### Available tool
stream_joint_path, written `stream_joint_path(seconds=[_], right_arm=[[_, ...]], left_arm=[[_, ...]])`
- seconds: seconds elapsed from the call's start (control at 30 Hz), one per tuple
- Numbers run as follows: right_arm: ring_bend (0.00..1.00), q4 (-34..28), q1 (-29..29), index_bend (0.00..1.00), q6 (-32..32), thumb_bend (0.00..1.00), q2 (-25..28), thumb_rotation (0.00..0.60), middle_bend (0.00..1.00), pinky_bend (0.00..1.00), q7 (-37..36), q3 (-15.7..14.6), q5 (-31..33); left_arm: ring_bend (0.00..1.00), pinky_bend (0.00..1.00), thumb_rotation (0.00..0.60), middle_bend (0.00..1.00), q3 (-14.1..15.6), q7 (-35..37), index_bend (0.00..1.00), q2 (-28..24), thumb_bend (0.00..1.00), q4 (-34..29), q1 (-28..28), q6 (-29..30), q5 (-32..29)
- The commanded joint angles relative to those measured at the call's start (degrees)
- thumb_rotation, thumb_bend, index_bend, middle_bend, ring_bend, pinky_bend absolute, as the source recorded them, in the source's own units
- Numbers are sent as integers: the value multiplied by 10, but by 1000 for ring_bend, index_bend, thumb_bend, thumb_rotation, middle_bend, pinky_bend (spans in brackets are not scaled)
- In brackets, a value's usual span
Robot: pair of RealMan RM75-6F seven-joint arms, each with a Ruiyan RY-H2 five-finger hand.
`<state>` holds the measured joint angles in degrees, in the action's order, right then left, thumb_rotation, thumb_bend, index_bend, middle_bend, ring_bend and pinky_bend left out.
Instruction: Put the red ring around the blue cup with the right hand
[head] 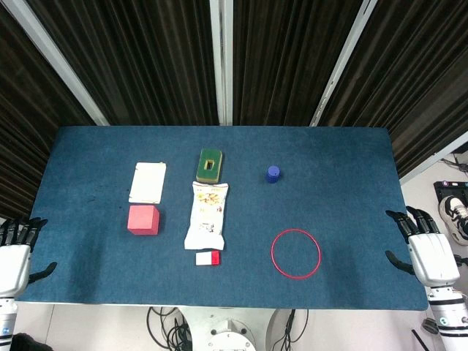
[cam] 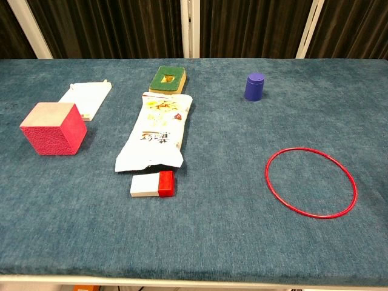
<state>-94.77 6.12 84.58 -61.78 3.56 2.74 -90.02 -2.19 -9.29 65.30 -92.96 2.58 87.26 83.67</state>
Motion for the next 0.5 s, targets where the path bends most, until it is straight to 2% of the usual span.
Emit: stream_joint_path(seconds=[0.03, 0.27, 0.37, 0.5], right_arm=[[89, 0, 1, 179, -2, 110, 0, 600, 232, 122, 0, -1, 0], [100, -5, 9, 219, -9, 112, 0, 600, 242, 122, -9, -18, -40], [100, -8, 24, 267, -33, 130, -3, 600, 243, 122, -14, -36, -76], [92, 4, 57, 361, -99, 146, -20, 600, 243, 123, -13, -61, -108]], left_arm=[[15, 0, 600, 123, 0, 1, 149, 2, 124, 1, 1, -2, -1], [15, 0, 600, 123, 1, -2, 149, 5, 124, 0, 1, -4, 2], [15, 0, 600, 123, 2, -2, 149, 5, 124, -3, 1, -1, 7], [15, 0, 600, 123, 2, -1, 148, 4, 124, -5, 0, -1, 7]])
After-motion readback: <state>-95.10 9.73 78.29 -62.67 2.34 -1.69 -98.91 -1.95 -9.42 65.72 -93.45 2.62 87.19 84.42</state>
